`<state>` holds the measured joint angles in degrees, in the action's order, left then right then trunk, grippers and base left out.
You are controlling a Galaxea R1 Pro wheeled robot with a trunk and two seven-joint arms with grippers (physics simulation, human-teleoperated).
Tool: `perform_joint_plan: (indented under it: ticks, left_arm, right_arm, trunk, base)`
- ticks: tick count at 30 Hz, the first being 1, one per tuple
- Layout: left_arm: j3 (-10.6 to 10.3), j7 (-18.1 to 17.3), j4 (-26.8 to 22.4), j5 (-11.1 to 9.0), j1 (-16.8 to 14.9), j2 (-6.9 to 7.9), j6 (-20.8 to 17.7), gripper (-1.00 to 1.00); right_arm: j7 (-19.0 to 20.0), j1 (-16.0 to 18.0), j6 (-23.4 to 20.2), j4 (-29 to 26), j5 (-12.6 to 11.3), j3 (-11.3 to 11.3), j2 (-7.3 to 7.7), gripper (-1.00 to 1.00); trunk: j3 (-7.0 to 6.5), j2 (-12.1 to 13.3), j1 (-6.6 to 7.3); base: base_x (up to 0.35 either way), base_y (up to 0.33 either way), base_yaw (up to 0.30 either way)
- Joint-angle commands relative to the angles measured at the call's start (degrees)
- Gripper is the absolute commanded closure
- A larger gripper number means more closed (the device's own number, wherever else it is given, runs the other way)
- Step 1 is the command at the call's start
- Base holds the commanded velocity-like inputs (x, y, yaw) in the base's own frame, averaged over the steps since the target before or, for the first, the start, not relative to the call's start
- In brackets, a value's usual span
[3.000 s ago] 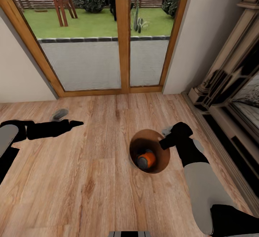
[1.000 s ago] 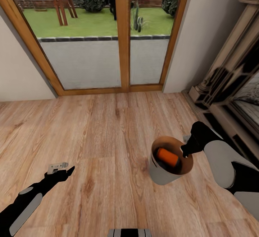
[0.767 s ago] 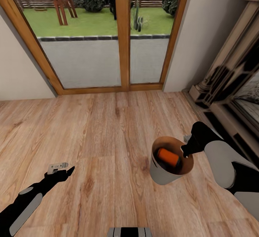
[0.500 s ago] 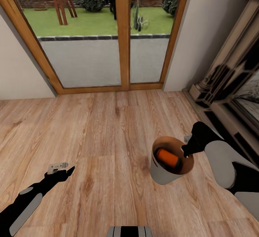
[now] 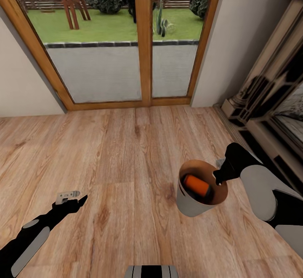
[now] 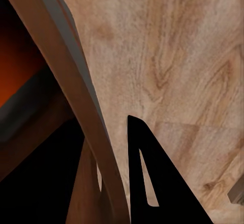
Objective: Put the three can of soda from the living room inside the tash can in the kitchen.
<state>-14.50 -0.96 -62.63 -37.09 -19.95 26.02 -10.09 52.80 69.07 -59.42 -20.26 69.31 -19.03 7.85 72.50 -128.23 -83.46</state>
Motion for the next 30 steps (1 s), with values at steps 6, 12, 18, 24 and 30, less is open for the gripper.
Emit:
perform_joint_plan:
  ticks: [6,12,18,24,30]
  left_arm:
    - [-0.13,0.00,0.03,0.06,0.00,-0.01,0.01,-1.00]
    - [-0.24,0.01,0.39,0.15,0.00,-0.25,0.04,-1.00]
    - [-0.32,0.00,0.67,0.17,0.00,-0.44,0.07,-1.00]
    - [-0.29,0.00,0.76,1.65,0.00,-0.70,0.07,-1.00]
    - [-0.27,0.00,0.82,3.37,0.00,-1.90,0.07,-1.00]
  right_arm:
    - [0.24,0.01,-0.58,0.26,-1.11,-0.14,0.07,1.00]
    - [0.21,0.01,-0.58,0.50,-1.09,0.29,-0.18,1.00]
    - [0.20,0.01,-0.58,0.56,-0.77,0.50,-0.25,1.00]
    - [0.20,0.01,-0.58,0.57,-0.72,0.53,0.00,1.00]
    - [0.20,0.01,-0.58,0.57,-0.72,0.52,0.13,1.00]
  trunk:
    - [0.00,0.00,0.00]
    - [1.07,-2.41,-1.31]
    - [1.79,-4.01,-2.19]
    - [1.79,-4.01,-2.19]
    - [2.33,-5.22,-2.85]
  base:
    - [0.000,0.000,0.000]
    - [0.000,0.000,0.000]
    - [0.000,0.000,0.000]
    - [0.000,0.000,0.000]
    - [0.000,0.000,0.000]
